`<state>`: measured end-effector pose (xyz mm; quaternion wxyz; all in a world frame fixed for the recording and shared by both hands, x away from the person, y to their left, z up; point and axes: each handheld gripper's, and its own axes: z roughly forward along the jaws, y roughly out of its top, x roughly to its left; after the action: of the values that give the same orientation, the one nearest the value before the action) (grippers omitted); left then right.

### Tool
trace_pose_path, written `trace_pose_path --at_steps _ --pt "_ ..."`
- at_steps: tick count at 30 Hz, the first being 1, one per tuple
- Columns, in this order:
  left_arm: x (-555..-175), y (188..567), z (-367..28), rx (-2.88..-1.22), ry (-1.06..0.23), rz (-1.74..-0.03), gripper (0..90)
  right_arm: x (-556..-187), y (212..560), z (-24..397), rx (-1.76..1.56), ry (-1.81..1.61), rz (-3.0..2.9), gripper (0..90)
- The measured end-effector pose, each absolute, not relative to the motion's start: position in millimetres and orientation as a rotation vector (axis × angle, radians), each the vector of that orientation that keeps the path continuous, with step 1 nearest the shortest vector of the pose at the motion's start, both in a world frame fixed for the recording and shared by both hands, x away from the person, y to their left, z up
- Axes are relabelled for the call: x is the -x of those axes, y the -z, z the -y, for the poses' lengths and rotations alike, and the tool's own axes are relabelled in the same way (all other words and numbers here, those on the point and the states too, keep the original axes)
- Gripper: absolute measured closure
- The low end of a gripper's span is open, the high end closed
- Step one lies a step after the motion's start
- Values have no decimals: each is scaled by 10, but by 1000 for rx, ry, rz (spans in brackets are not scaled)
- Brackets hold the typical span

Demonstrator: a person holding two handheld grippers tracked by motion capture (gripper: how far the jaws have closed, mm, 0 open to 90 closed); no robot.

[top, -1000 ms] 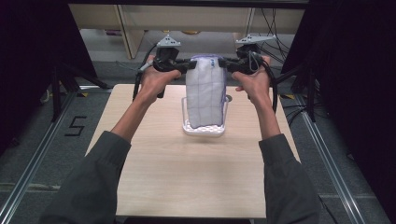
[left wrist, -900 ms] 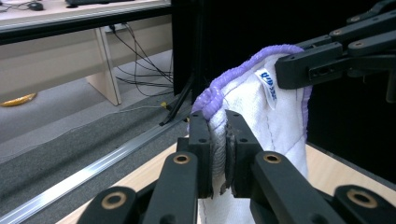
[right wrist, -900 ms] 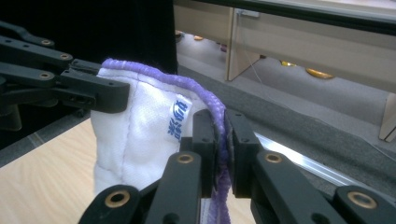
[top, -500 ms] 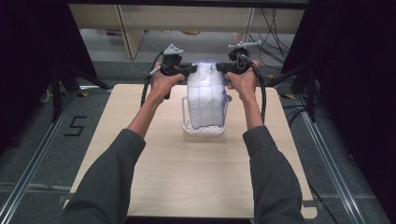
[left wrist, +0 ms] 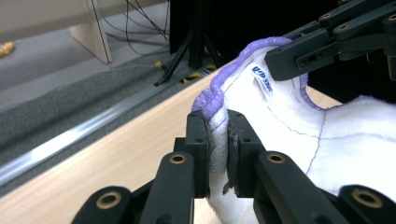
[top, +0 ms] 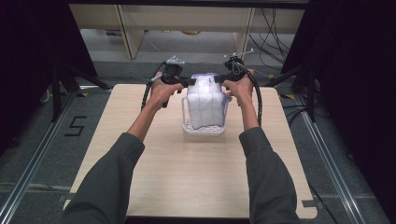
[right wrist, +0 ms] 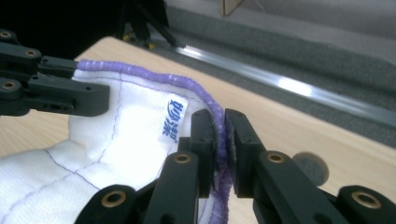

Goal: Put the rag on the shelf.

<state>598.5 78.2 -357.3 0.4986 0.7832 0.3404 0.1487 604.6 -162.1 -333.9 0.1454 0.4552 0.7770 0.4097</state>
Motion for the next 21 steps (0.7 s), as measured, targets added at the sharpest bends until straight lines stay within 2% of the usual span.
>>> trace_pose_path --at_steps 5,7,12,21 --pt "-5972 3614 -814 -1927 -341 -855 743 -6043 3393 1592 -1314 -1126 -2268 786" --pt "-5966 3609 -843 -1911 -324 -884 682 -6032 3385 1576 -1334 -1134 -2274 727" --pt "-5945 3550 -946 -1880 -295 -938 522 -6019 3309 1620 -1305 -1165 -2249 643" --pt "-5786 3432 -1158 -1905 -336 -961 444 -5868 3150 1701 -1334 -1183 -2225 572"
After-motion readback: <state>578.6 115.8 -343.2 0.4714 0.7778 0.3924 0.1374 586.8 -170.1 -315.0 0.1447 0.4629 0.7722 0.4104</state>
